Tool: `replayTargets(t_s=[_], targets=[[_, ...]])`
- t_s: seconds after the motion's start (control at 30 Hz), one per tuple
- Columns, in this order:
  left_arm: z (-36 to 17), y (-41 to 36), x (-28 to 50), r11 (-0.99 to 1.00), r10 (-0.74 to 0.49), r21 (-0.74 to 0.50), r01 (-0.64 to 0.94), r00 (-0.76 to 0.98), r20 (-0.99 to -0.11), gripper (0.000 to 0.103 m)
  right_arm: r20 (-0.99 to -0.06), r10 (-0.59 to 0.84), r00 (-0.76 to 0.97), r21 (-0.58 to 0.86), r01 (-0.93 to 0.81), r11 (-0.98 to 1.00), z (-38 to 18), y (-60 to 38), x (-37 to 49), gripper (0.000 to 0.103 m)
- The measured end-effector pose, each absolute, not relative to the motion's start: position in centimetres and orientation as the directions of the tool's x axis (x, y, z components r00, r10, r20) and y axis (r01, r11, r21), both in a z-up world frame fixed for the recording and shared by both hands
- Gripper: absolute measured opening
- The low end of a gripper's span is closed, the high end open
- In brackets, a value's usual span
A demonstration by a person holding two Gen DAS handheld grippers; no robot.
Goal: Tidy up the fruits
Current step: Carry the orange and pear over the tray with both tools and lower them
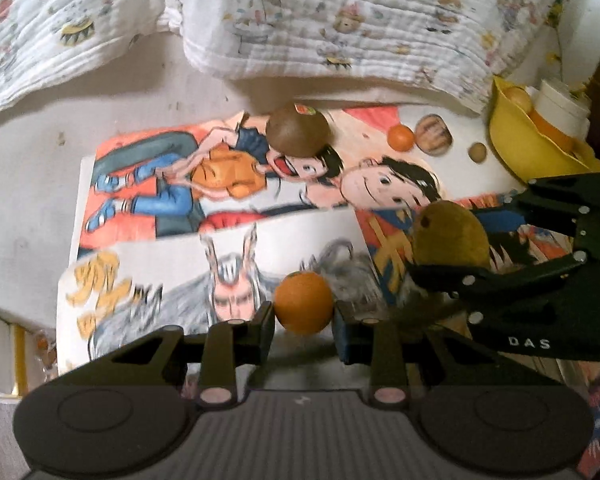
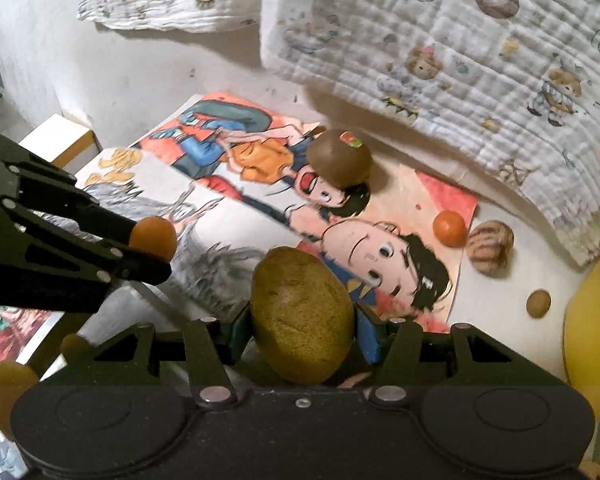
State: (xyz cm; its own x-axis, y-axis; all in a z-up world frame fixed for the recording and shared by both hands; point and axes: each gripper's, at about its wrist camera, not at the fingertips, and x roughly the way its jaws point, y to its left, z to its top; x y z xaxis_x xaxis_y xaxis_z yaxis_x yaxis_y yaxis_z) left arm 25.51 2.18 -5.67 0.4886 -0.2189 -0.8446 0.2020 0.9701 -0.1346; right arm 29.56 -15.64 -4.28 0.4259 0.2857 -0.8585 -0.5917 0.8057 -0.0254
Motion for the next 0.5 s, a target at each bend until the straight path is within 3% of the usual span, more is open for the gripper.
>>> replayTargets(t_s=[0.5], targets=[[-6.6,2.1,20.9,0.973,-0.203,-0.127,0.194,0.444,-0.873,0.033,-0.868,0.245,0.432,-0.066,-0.589,0.805,-3.3,-14.8,25.1,0.055]])
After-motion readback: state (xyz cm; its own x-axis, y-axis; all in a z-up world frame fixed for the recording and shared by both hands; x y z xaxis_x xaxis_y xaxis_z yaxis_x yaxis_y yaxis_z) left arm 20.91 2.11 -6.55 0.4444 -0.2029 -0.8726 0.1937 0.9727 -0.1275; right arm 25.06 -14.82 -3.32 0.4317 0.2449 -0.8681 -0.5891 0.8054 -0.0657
